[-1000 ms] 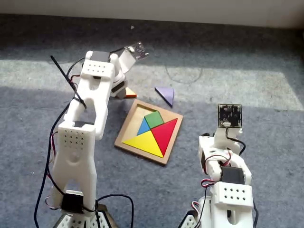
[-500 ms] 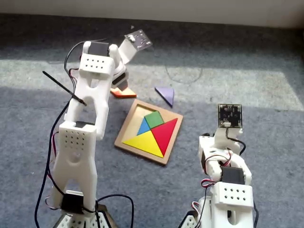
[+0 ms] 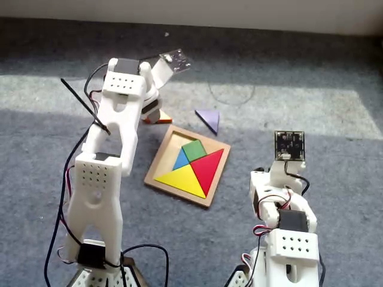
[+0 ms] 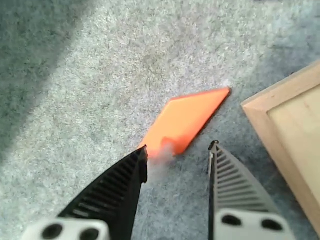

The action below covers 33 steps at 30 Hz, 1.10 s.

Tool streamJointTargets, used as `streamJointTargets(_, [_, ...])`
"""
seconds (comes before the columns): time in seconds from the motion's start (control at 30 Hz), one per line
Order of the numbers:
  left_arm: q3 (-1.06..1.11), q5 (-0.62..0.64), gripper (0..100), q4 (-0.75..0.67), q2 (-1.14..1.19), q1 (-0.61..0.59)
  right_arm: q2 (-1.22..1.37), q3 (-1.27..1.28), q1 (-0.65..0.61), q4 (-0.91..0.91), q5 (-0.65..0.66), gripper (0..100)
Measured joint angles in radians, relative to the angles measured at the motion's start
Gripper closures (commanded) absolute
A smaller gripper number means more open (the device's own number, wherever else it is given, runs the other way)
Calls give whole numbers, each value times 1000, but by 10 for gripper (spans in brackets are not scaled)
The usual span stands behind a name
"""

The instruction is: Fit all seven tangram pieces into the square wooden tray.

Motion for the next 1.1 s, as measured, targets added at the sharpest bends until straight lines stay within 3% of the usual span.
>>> streamJointTargets(0.7, [-9,-15,790,-146,180,17,0,0,0,0,0,921])
streamJointTargets(1.1, [-32,-20,986,-132,213,28,0,0,0,0,0,921])
